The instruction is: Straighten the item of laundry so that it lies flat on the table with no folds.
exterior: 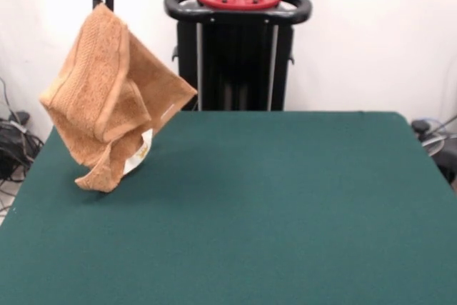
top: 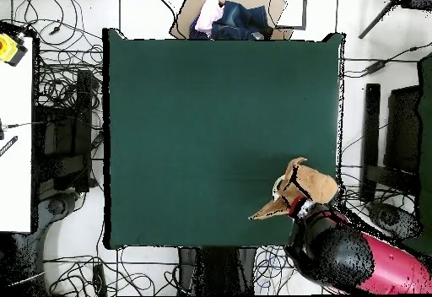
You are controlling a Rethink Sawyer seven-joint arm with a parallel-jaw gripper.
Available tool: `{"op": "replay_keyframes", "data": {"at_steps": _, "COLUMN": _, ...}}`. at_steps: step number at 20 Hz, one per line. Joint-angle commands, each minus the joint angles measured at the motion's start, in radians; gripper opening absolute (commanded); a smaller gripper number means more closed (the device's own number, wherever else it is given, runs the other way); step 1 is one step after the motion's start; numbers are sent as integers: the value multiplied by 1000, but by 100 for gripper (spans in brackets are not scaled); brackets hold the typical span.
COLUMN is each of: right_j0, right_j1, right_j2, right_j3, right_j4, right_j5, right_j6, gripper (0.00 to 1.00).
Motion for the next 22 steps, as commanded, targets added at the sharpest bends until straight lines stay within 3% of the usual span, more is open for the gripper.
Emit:
{"op": "replay_keyframes", "data": {"at_steps": 1, "right_j0": 30, "right_j1": 45, "right_j2": 73, "right_j3": 82, "right_j4": -89, "right_j5": -78, "right_j6": -91, "gripper": 0}}
{"op": "replay_keyframes", "data": {"at_steps": 4, "right_j0": 37, "right_j1": 66, "right_j2": 75, "right_j3": 89, "right_j4": -97, "right_j5": -201, "right_j6": -26, "gripper": 0}}
{"op": "replay_keyframes", "data": {"at_steps": 7, "right_j0": 72, "right_j1": 77, "right_j2": 51, "right_j3": 71, "right_j4": -128, "right_j5": -171, "right_j6": -5, "gripper": 0}}
{"op": "replay_keyframes", "data": {"at_steps": 10, "right_j0": 37, "right_j1": 50, "right_j2": 102, "right_j3": 106, "right_j4": -73, "right_j5": -182, "right_j6": -36, "gripper": 0}}
{"op": "replay_keyframes", "data": {"at_steps": 12, "right_j0": 58, "right_j1": 47, "right_j2": 89, "right_j3": 95, "right_j4": -81, "right_j5": -149, "right_j6": -34, "gripper": 0}}
{"op": "replay_keyframes", "data": {"at_steps": 14, "right_j0": 73, "right_j1": 5, "right_j2": 88, "right_j3": 94, "right_j4": -49, "right_j5": -85, "right_j6": -48, "gripper": 0}}
{"op": "replay_keyframes", "data": {"at_steps": 19, "right_j0": 62, "right_j1": -269, "right_j2": 99, "right_j3": 88, "right_j4": 214, "right_j5": 267, "right_j6": -278, "gripper": 0}}
{"op": "replay_keyframes", "data": {"at_steps": 22, "right_j0": 53, "right_j1": -352, "right_j2": 74, "right_j3": 20, "right_j4": 228, "right_j5": 440, "right_j6": -393, "gripper": 0}}
